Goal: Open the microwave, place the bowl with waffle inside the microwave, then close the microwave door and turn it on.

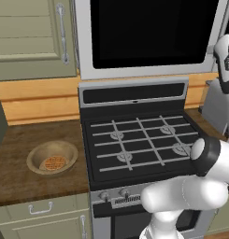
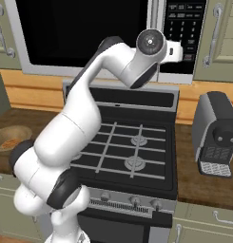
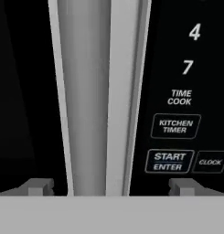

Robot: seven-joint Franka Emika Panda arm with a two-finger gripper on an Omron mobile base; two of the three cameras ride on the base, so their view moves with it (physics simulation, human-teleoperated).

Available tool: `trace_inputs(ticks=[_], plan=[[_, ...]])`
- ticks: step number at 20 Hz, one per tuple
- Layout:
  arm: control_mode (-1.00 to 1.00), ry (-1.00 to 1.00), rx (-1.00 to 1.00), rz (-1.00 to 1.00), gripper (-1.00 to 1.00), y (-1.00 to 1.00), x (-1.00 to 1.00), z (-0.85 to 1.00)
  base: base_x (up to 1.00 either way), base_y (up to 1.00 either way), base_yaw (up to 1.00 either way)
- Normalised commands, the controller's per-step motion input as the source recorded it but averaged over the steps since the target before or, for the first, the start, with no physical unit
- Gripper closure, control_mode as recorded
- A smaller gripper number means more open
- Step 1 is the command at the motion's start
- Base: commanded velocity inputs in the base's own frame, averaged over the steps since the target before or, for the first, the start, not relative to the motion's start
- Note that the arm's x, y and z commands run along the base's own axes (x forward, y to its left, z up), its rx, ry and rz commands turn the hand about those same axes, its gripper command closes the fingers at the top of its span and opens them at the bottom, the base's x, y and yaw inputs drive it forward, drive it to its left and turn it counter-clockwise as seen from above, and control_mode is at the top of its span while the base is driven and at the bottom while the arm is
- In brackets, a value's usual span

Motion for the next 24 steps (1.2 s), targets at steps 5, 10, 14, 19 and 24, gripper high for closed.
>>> trace_inputs(ticks=[5,10,14,19,24], plan=[[-1.00,-0.04,0.00,0.00,-1.00,-0.02,0.48,0.00,0.00,0.00,0.00],[-1.00,-0.01,0.00,0.00,-1.00,0.00,0.34,0.00,0.00,0.00,0.00],[-1.00,0.00,0.00,0.00,1.00,0.00,0.37,-0.13,0.00,0.00,0.00],[-1.00,0.00,0.00,-0.01,1.00,0.05,0.17,-0.01,0.00,0.00,0.00],[-1.00,0.00,0.00,-0.28,1.00,0.09,-0.58,0.00,0.00,0.00,0.00]])
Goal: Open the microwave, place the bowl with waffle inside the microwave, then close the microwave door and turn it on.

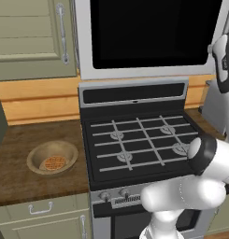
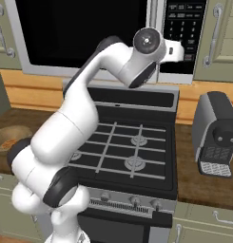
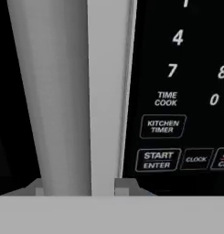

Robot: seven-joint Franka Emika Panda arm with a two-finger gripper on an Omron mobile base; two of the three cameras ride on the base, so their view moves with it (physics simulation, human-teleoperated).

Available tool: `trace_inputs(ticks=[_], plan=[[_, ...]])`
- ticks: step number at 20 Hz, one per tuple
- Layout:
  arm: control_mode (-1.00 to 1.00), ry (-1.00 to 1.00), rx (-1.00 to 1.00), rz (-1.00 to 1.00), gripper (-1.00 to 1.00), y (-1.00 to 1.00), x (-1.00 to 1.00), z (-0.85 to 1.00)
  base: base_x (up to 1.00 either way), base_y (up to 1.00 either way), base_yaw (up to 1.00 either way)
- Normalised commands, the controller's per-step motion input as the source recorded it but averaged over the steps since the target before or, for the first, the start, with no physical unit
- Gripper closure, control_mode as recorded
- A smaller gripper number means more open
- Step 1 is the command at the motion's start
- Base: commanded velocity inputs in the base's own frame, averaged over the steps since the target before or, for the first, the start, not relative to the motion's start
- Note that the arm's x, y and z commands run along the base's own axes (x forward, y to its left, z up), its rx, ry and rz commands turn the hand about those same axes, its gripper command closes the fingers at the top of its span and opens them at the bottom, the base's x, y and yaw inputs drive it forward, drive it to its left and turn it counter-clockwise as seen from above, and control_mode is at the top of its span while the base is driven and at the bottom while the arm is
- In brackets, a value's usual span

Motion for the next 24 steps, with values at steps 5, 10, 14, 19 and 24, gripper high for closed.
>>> trace_inputs(ticks=[5,10,14,19,24], plan=[[-1.00,-0.01,0.00,-0.36,1.00,0.06,-1.00,0.01,0.00,0.00,0.00],[-1.00,-0.13,0.00,-0.37,1.00,0.14,-1.00,0.00,0.00,0.00,0.00],[-1.00,-0.08,0.00,-0.32,1.00,0.12,-1.00,0.03,0.00,0.00,0.00],[-1.00,-0.24,-0.08,-0.13,1.00,0.36,-1.00,0.00,0.00,0.00,0.00],[-1.00,-0.39,-0.14,-0.01,1.00,0.58,-1.00,0.00,0.00,0.00,0.00]])
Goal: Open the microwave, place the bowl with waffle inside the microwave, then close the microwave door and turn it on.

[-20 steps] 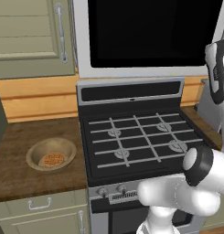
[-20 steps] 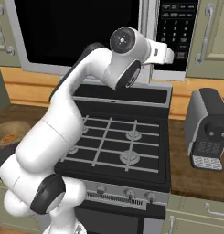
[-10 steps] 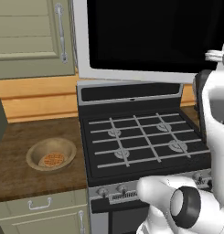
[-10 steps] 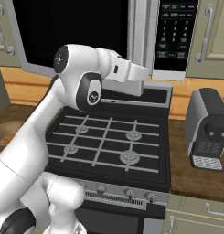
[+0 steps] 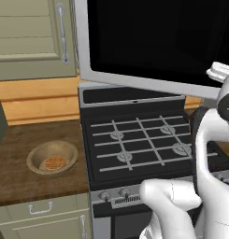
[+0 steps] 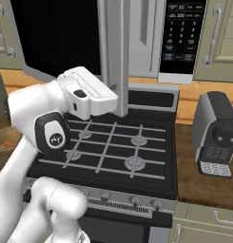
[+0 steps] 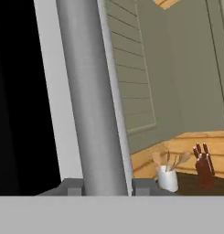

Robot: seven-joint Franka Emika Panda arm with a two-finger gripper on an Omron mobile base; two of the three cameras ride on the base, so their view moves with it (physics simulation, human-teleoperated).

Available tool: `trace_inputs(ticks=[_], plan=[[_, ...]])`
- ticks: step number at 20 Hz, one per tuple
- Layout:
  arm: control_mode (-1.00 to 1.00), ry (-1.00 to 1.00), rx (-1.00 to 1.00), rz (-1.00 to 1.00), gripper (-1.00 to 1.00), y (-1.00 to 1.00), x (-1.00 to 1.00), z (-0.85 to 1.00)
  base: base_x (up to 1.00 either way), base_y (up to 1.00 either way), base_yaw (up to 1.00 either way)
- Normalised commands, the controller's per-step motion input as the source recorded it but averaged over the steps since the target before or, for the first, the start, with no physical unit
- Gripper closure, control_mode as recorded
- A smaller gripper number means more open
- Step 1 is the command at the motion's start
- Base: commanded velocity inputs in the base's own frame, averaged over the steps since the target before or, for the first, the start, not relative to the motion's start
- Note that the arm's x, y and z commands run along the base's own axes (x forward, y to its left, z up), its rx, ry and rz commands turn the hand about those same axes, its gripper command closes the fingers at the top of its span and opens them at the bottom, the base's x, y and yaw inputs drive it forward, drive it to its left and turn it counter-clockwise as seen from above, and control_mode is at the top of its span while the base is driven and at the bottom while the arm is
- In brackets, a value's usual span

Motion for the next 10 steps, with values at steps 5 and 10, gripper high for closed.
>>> trace_inputs(ticks=[5,10], plan=[[-1.00,-0.29,-0.14,-0.10,1.00,0.86,-1.00,0.00,0.00,0.00,0.00],[-1.00,-0.06,-0.08,-0.30,1.00,0.85,-0.97,0.03,0.00,0.00,0.00]])
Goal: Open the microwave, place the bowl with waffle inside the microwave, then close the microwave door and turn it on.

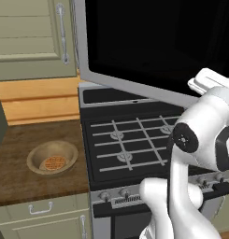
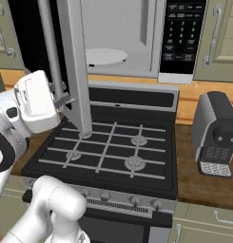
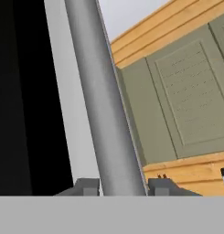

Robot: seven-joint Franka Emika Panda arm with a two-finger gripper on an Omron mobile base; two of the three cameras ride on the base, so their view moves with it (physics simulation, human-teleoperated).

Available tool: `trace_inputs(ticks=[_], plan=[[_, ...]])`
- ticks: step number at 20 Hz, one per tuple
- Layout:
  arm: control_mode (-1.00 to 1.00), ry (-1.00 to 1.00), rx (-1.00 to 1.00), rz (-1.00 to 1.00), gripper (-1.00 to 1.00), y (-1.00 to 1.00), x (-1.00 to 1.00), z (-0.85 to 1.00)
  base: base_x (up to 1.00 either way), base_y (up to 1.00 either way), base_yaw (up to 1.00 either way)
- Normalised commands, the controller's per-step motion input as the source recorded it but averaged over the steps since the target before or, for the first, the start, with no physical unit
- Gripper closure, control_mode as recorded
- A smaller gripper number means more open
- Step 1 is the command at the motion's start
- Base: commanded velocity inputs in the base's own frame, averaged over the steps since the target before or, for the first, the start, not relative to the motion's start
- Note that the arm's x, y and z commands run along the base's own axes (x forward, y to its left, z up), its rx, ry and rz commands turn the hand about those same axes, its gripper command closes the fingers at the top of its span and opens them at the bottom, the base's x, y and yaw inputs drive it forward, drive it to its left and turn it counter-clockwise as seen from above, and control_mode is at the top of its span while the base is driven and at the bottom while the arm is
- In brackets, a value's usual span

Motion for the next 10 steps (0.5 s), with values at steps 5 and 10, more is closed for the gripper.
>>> trace_inputs(ticks=[5,10], plan=[[-1.00,0.01,-0.07,-0.34,-1.00,0.74,-0.32,0.00,0.00,0.00,0.00],[-1.00,0.00,-0.01,-0.10,-1.00,0.06,-0.06,0.00,0.00,0.00,0.00]])
